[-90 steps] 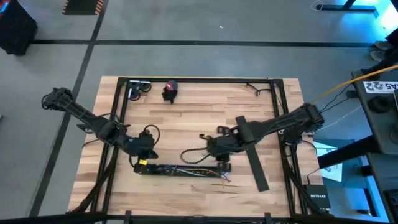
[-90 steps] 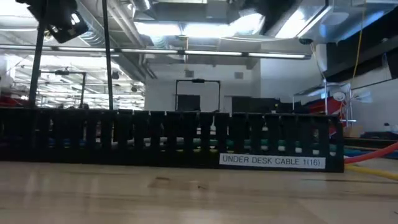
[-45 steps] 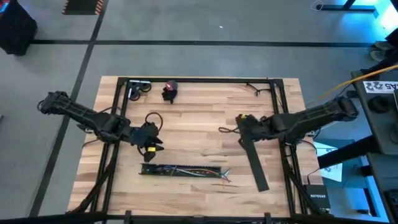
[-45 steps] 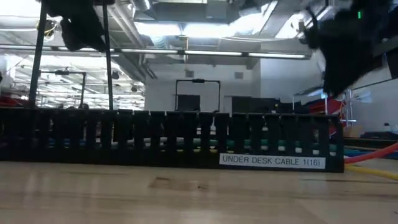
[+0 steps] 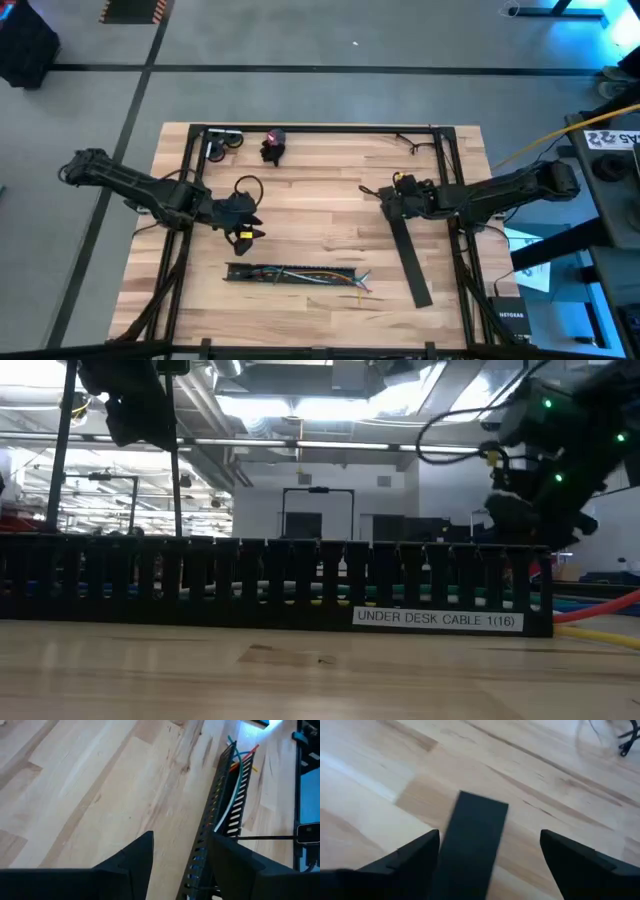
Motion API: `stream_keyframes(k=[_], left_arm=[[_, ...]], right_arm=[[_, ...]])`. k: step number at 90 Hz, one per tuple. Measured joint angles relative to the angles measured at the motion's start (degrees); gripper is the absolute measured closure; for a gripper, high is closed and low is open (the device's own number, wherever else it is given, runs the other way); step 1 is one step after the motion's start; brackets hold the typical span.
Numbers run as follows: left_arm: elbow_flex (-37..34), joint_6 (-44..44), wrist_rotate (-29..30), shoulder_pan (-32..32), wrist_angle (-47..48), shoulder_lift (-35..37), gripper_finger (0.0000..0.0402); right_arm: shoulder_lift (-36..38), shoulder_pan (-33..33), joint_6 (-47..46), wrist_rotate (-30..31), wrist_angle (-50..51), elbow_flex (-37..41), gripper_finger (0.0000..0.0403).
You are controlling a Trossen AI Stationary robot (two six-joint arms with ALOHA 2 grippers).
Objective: Ziptie cables
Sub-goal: Close the black cable duct
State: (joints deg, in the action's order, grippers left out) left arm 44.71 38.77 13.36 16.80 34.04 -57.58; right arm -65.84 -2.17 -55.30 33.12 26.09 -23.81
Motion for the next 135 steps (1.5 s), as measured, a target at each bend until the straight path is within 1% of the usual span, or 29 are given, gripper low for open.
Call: stream_keyframes(k=[13, 23, 46, 67, 76, 87, 108, 115, 135], left_arm=[[0.0, 0.1, 0.0, 0.0, 1.8, 0.0, 0.0229], [0.0, 0.1, 0.0, 0.0, 2.9, 0.0, 0.0229], [0.0, -0.8, 0.0, 0.0, 3.6, 0.0, 0.0229], [0.0, -1.3, 0.0, 0.0, 4.4, 0.0, 0.0229], [0.0, -1.3, 0.0, 0.0, 4.4, 0.0, 0.0229], [0.0, -1.2, 0.0, 0.0, 4.4, 0.0, 0.0229], [0.0, 0.1, 0.0, 0.0, 4.3, 0.0, 0.0229], [0.0, 0.3, 0.0, 0.0, 4.4, 0.0, 0.0229], [0.0, 1.6, 0.0, 0.0, 4.3, 0.0, 0.0229]], right_arm=[[0.0, 0.0, 2.0, -2.6, -9.9, 3.9, 0.0076], [0.0, 0.0, 2.7, -2.5, -10.7, 5.0, 0.0077], [0.0, 0.0, 3.3, 0.4, -13.4, 7.5, 0.0078], [0.0, 0.0, 3.2, 0.5, -20.7, 10.4, 0.0078], [-0.1, 0.0, 3.2, 0.9, -20.6, 10.5, 0.0078], [-1.9, 0.0, 3.3, 2.4, -20.5, 10.5, 0.0078], [-8.2, 0.0, 2.9, 1.8, -26.9, 10.3, 0.0078], [-9.4, 0.0, 2.8, 1.8, -27.4, 10.1, 0.0078], [-8.0, 0.0, 3.2, -0.8, -25.7, 9.3, 0.0078]])
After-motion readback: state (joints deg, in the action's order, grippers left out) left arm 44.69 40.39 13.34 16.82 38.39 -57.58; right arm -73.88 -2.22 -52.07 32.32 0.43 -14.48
